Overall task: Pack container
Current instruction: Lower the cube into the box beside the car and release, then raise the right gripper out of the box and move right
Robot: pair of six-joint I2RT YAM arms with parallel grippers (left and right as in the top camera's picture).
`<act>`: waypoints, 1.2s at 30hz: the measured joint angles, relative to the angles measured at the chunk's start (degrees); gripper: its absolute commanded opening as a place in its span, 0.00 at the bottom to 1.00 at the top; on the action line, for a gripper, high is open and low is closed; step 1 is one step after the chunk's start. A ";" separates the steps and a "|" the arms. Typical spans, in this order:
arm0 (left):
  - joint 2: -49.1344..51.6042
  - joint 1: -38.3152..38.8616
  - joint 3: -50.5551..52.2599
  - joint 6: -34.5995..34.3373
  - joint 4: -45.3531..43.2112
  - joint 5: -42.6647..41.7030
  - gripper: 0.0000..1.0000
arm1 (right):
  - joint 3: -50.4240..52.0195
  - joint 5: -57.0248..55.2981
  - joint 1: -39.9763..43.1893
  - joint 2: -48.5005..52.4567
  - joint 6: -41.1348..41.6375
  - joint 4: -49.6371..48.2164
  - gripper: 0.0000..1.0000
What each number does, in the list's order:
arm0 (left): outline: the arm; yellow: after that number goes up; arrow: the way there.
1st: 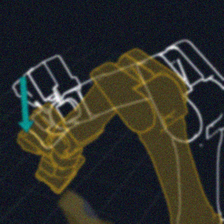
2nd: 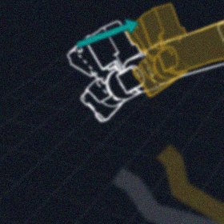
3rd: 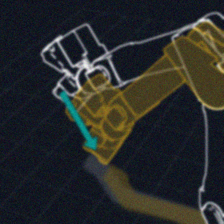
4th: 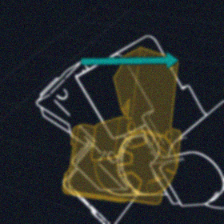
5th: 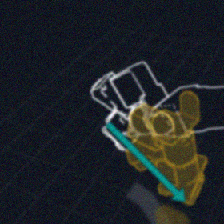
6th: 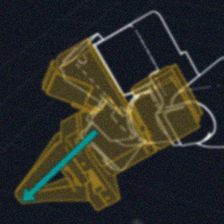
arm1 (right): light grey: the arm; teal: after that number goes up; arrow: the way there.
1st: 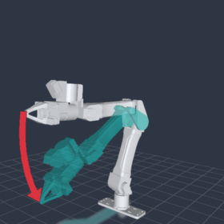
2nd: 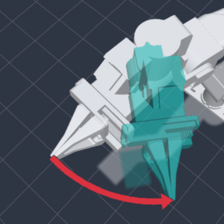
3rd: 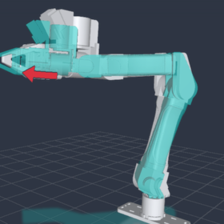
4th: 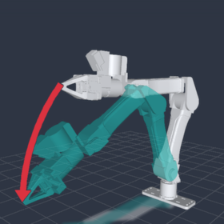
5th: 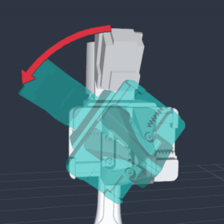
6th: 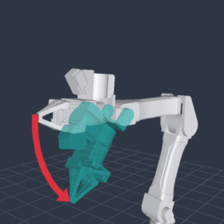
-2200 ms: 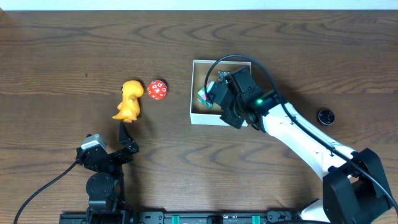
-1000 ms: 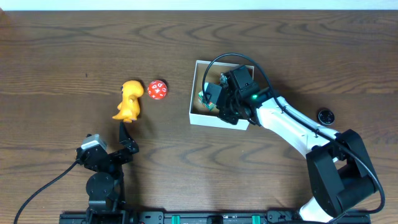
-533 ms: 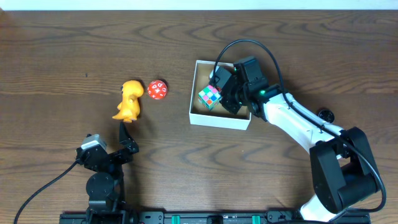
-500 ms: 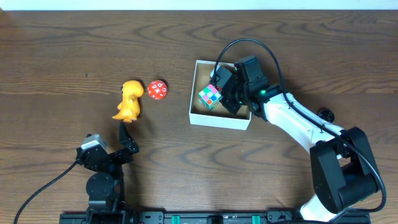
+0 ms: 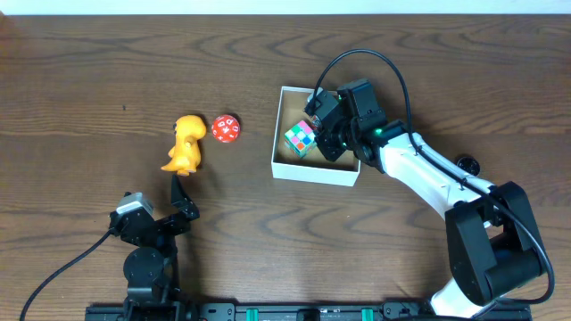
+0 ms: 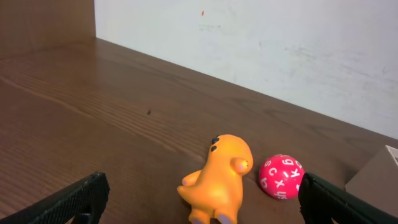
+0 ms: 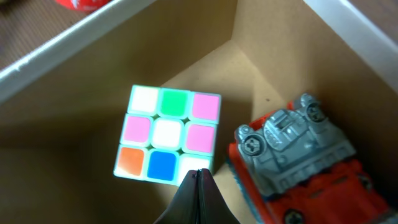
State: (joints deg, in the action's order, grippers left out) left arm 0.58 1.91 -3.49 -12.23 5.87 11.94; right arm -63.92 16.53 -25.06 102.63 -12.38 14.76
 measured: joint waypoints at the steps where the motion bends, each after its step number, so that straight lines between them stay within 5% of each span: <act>1: 0.00 0.00 0.00 0.00 0.00 0.02 0.98 | 0.00 0.66 0.00 0.00 1.07 0.00 0.01; 12: 0.00 0.00 0.00 0.00 0.00 0.02 0.98 | 0.00 6.03 -1.42 0.02 5.51 -0.02 0.01; 13: 0.00 0.00 0.00 -0.02 0.00 0.02 0.98 | 0.00 6.14 -1.60 0.02 5.55 -0.04 0.06; 15: 0.00 0.00 0.00 0.00 0.00 0.00 0.98 | 0.00 6.34 -2.29 0.02 6.29 -0.48 0.40; 16: 0.00 0.00 0.00 0.00 0.00 0.02 0.98 | 0.00 6.49 -2.51 0.02 6.54 -1.05 0.43; 23: 0.00 0.00 0.00 0.00 0.00 0.02 0.98 | -1.36 6.86 -2.54 0.00 9.66 -2.58 0.41; 28: 0.00 0.00 0.00 0.00 0.00 0.00 0.98 | -7.58 6.80 -1.73 -0.31 12.22 2.21 0.69; 36: 0.00 0.00 0.00 -0.02 0.00 0.02 0.98 | -13.70 1.66 3.06 -6.40 15.69 14.99 0.93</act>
State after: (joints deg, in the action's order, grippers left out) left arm 0.58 1.91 -3.49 -12.25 5.87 11.97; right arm -77.62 18.20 -22.00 96.23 3.31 29.76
